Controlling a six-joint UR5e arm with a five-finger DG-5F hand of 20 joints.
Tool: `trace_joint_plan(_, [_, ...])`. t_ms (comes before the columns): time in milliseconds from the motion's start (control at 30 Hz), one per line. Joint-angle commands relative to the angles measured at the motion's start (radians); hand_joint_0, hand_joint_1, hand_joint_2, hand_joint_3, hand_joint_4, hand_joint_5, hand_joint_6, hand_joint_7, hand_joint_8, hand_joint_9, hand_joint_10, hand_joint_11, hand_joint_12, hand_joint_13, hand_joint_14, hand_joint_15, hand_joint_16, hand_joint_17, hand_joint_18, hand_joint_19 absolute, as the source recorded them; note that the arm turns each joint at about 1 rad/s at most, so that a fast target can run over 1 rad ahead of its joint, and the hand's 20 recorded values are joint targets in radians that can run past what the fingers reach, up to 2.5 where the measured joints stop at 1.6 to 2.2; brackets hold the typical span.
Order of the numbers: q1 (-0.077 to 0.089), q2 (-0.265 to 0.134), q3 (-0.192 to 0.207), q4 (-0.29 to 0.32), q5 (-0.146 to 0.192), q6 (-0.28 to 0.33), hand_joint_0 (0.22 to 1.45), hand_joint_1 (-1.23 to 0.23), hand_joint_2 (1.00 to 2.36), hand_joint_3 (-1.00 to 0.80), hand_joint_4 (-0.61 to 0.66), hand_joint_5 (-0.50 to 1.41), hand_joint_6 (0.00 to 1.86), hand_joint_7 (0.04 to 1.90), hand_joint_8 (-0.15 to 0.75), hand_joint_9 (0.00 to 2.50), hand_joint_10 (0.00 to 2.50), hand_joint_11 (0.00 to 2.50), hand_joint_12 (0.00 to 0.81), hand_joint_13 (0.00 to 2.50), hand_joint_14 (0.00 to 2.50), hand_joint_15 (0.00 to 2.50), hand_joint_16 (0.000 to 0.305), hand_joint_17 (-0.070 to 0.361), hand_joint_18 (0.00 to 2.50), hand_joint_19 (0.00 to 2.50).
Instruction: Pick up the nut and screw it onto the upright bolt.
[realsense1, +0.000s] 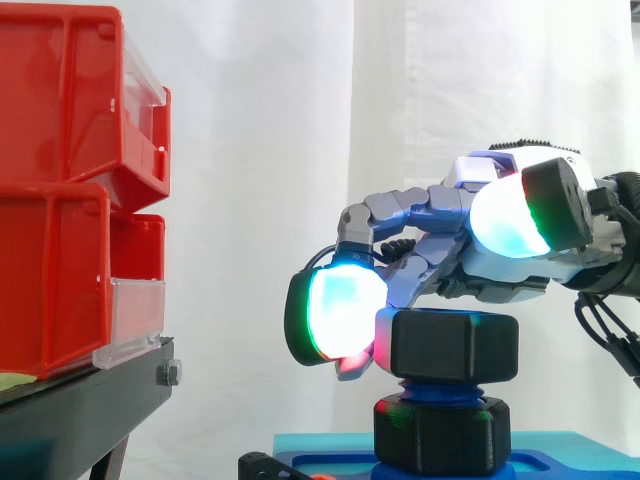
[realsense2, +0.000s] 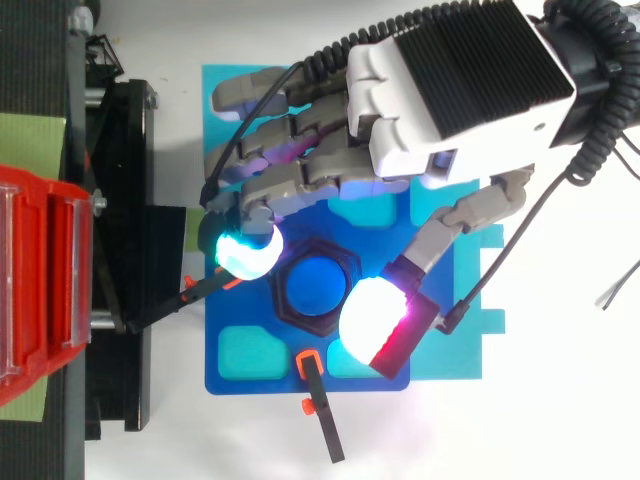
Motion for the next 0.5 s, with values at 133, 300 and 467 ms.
trace_joint_plan(133, [-0.010,-0.001,0.000,0.013,-0.015,-0.004,0.51,-0.34,1.00,-0.50,0.14,-0.06,0.68,1.16,0.264,0.83,0.00,0.00,0.194,0.58,0.00,0.00,0.012,0.028,0.21,0.00])
trace_joint_plan(300, [-0.015,-0.001,0.000,0.013,-0.015,-0.004,0.51,-0.35,1.00,-0.50,0.13,-0.03,0.65,1.24,0.268,0.89,0.00,0.00,0.188,0.63,0.00,0.00,0.011,0.024,0.26,0.00])
trace_joint_plan(467, [-0.022,0.001,0.000,0.014,-0.022,-0.007,0.52,-0.35,1.00,-0.50,0.13,-0.01,0.64,1.29,0.265,1.02,0.00,0.00,0.170,0.72,0.00,0.00,0.008,0.019,0.35,0.00])
